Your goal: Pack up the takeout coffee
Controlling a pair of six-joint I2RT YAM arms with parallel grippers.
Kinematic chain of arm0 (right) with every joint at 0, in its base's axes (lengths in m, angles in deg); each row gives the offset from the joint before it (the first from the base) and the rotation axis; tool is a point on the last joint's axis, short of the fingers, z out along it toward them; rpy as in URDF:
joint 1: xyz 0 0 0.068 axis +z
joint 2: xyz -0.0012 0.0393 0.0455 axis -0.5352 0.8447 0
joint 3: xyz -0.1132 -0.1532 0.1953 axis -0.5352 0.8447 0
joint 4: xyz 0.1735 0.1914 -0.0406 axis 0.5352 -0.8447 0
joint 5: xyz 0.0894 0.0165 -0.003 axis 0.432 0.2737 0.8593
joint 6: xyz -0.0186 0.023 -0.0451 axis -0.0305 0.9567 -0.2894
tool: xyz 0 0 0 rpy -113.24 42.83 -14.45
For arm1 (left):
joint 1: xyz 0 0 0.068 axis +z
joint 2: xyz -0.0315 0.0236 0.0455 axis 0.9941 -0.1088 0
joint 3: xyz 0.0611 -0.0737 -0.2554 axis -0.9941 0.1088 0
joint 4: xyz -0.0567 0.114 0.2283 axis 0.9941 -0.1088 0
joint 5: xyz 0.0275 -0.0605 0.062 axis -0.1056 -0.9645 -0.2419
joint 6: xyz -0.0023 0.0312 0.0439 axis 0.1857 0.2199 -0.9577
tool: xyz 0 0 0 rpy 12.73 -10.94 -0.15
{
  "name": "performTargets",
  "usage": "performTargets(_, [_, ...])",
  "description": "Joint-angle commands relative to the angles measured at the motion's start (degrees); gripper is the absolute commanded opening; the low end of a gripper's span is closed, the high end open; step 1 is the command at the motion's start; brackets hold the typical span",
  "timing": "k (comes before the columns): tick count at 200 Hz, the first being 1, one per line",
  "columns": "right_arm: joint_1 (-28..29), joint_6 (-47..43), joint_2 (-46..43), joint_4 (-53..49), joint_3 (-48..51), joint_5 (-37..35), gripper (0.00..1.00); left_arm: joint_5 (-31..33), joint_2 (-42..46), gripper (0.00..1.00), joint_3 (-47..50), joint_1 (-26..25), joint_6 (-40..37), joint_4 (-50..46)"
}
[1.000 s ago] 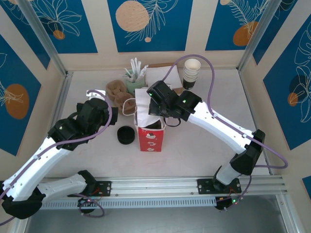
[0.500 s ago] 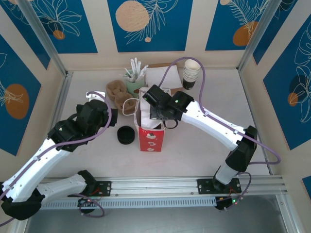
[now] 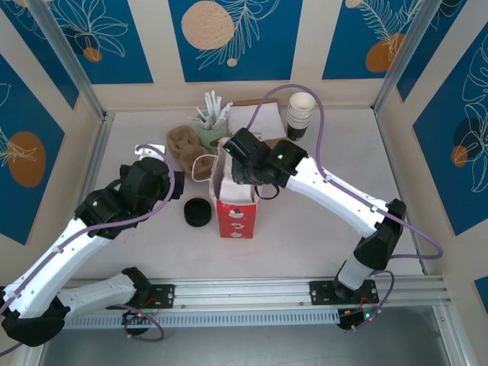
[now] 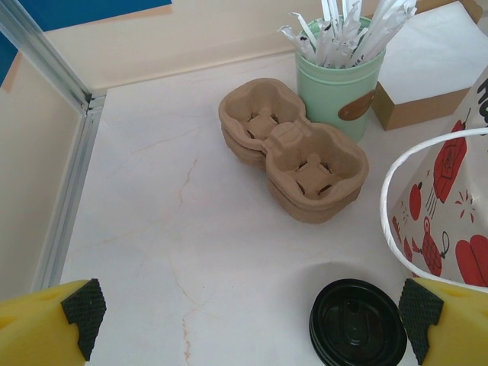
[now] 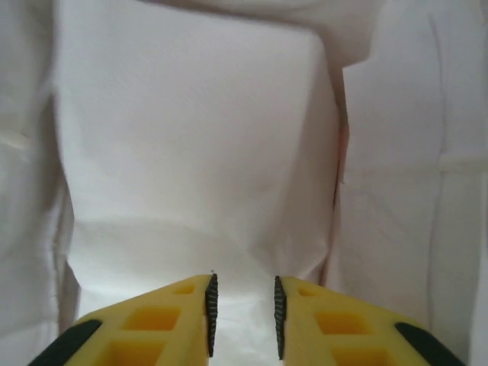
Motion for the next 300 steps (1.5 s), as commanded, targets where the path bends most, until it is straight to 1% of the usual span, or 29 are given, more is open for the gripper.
performTargets(1, [0.42,-1.32,-1.01,-1.04,-3.36,0.06,0.33,-0.66,0.81,1.0,-0.36,0.36,0.73,0.9])
performTargets(90, [0.39,-8.11,-3.94,1.6,-8.81,0.53,0.33,-0.2,0.47,1.0,-1.15,0.37,0.21,1.82])
performTargets(144, [-1.21,-13.15,-10.12,5.29,-8.4,-1.45,0.38,1.33,-0.28,1.0,-2.91,0.36,-1.83,4.15])
performTargets(174, [-3.68,-16.86,-15.43,8.4,-4.94,-2.74,0.43,3.24,-0.27,1.0,-2.83,0.38,-3.87,7.83])
performTargets(210, [-9.35,-19.79,-23.04,12.02,2.87,-2.29,0.49,4.81,0.14,1.0,-0.77,1.05,-7.95,14.77])
performTargets(233, [-14.12,-19.8,-28.34,13.65,9.38,-2.33,0.5,5.01,1.88,1.0,3.32,2.51,-12.08,21.15])
performTargets(240, [-16.03,-19.84,-30.52,14.89,12.31,-2.45,0.54,4.53,2.51,1.0,4.92,3.4,-13.18,23.22])
performTargets(255, [-20.35,-20.2,-34.84,17.69,18.89,-1.66,0.57,3.51,4.24,1.0,8.57,5.95,-15.07,27.54])
performTargets(266, [-23.36,-21.01,-37.56,19.98,23.24,-0.78,0.61,2.8,5.11,1.0,11.5,8.75,-15.63,30.39])
performTargets(280, [-28.1,-23.15,-40.96,23.45,29.77,1.4,0.67,0.48,6.38,1.0,15.9,12.32,-16.52,34.69])
performTargets(292, [-31.58,-24.73,-42.9,26.31,34.6,2.15,0.72,-1.48,7.21,1.0,20.01,16.45,-16.52,38.97])
performTargets(300, [-33.93,-26.09,-43.92,28.65,37.96,2.24,0.78,-2.61,7.57,1.0,23.13,18.79,-16.62,42.26])
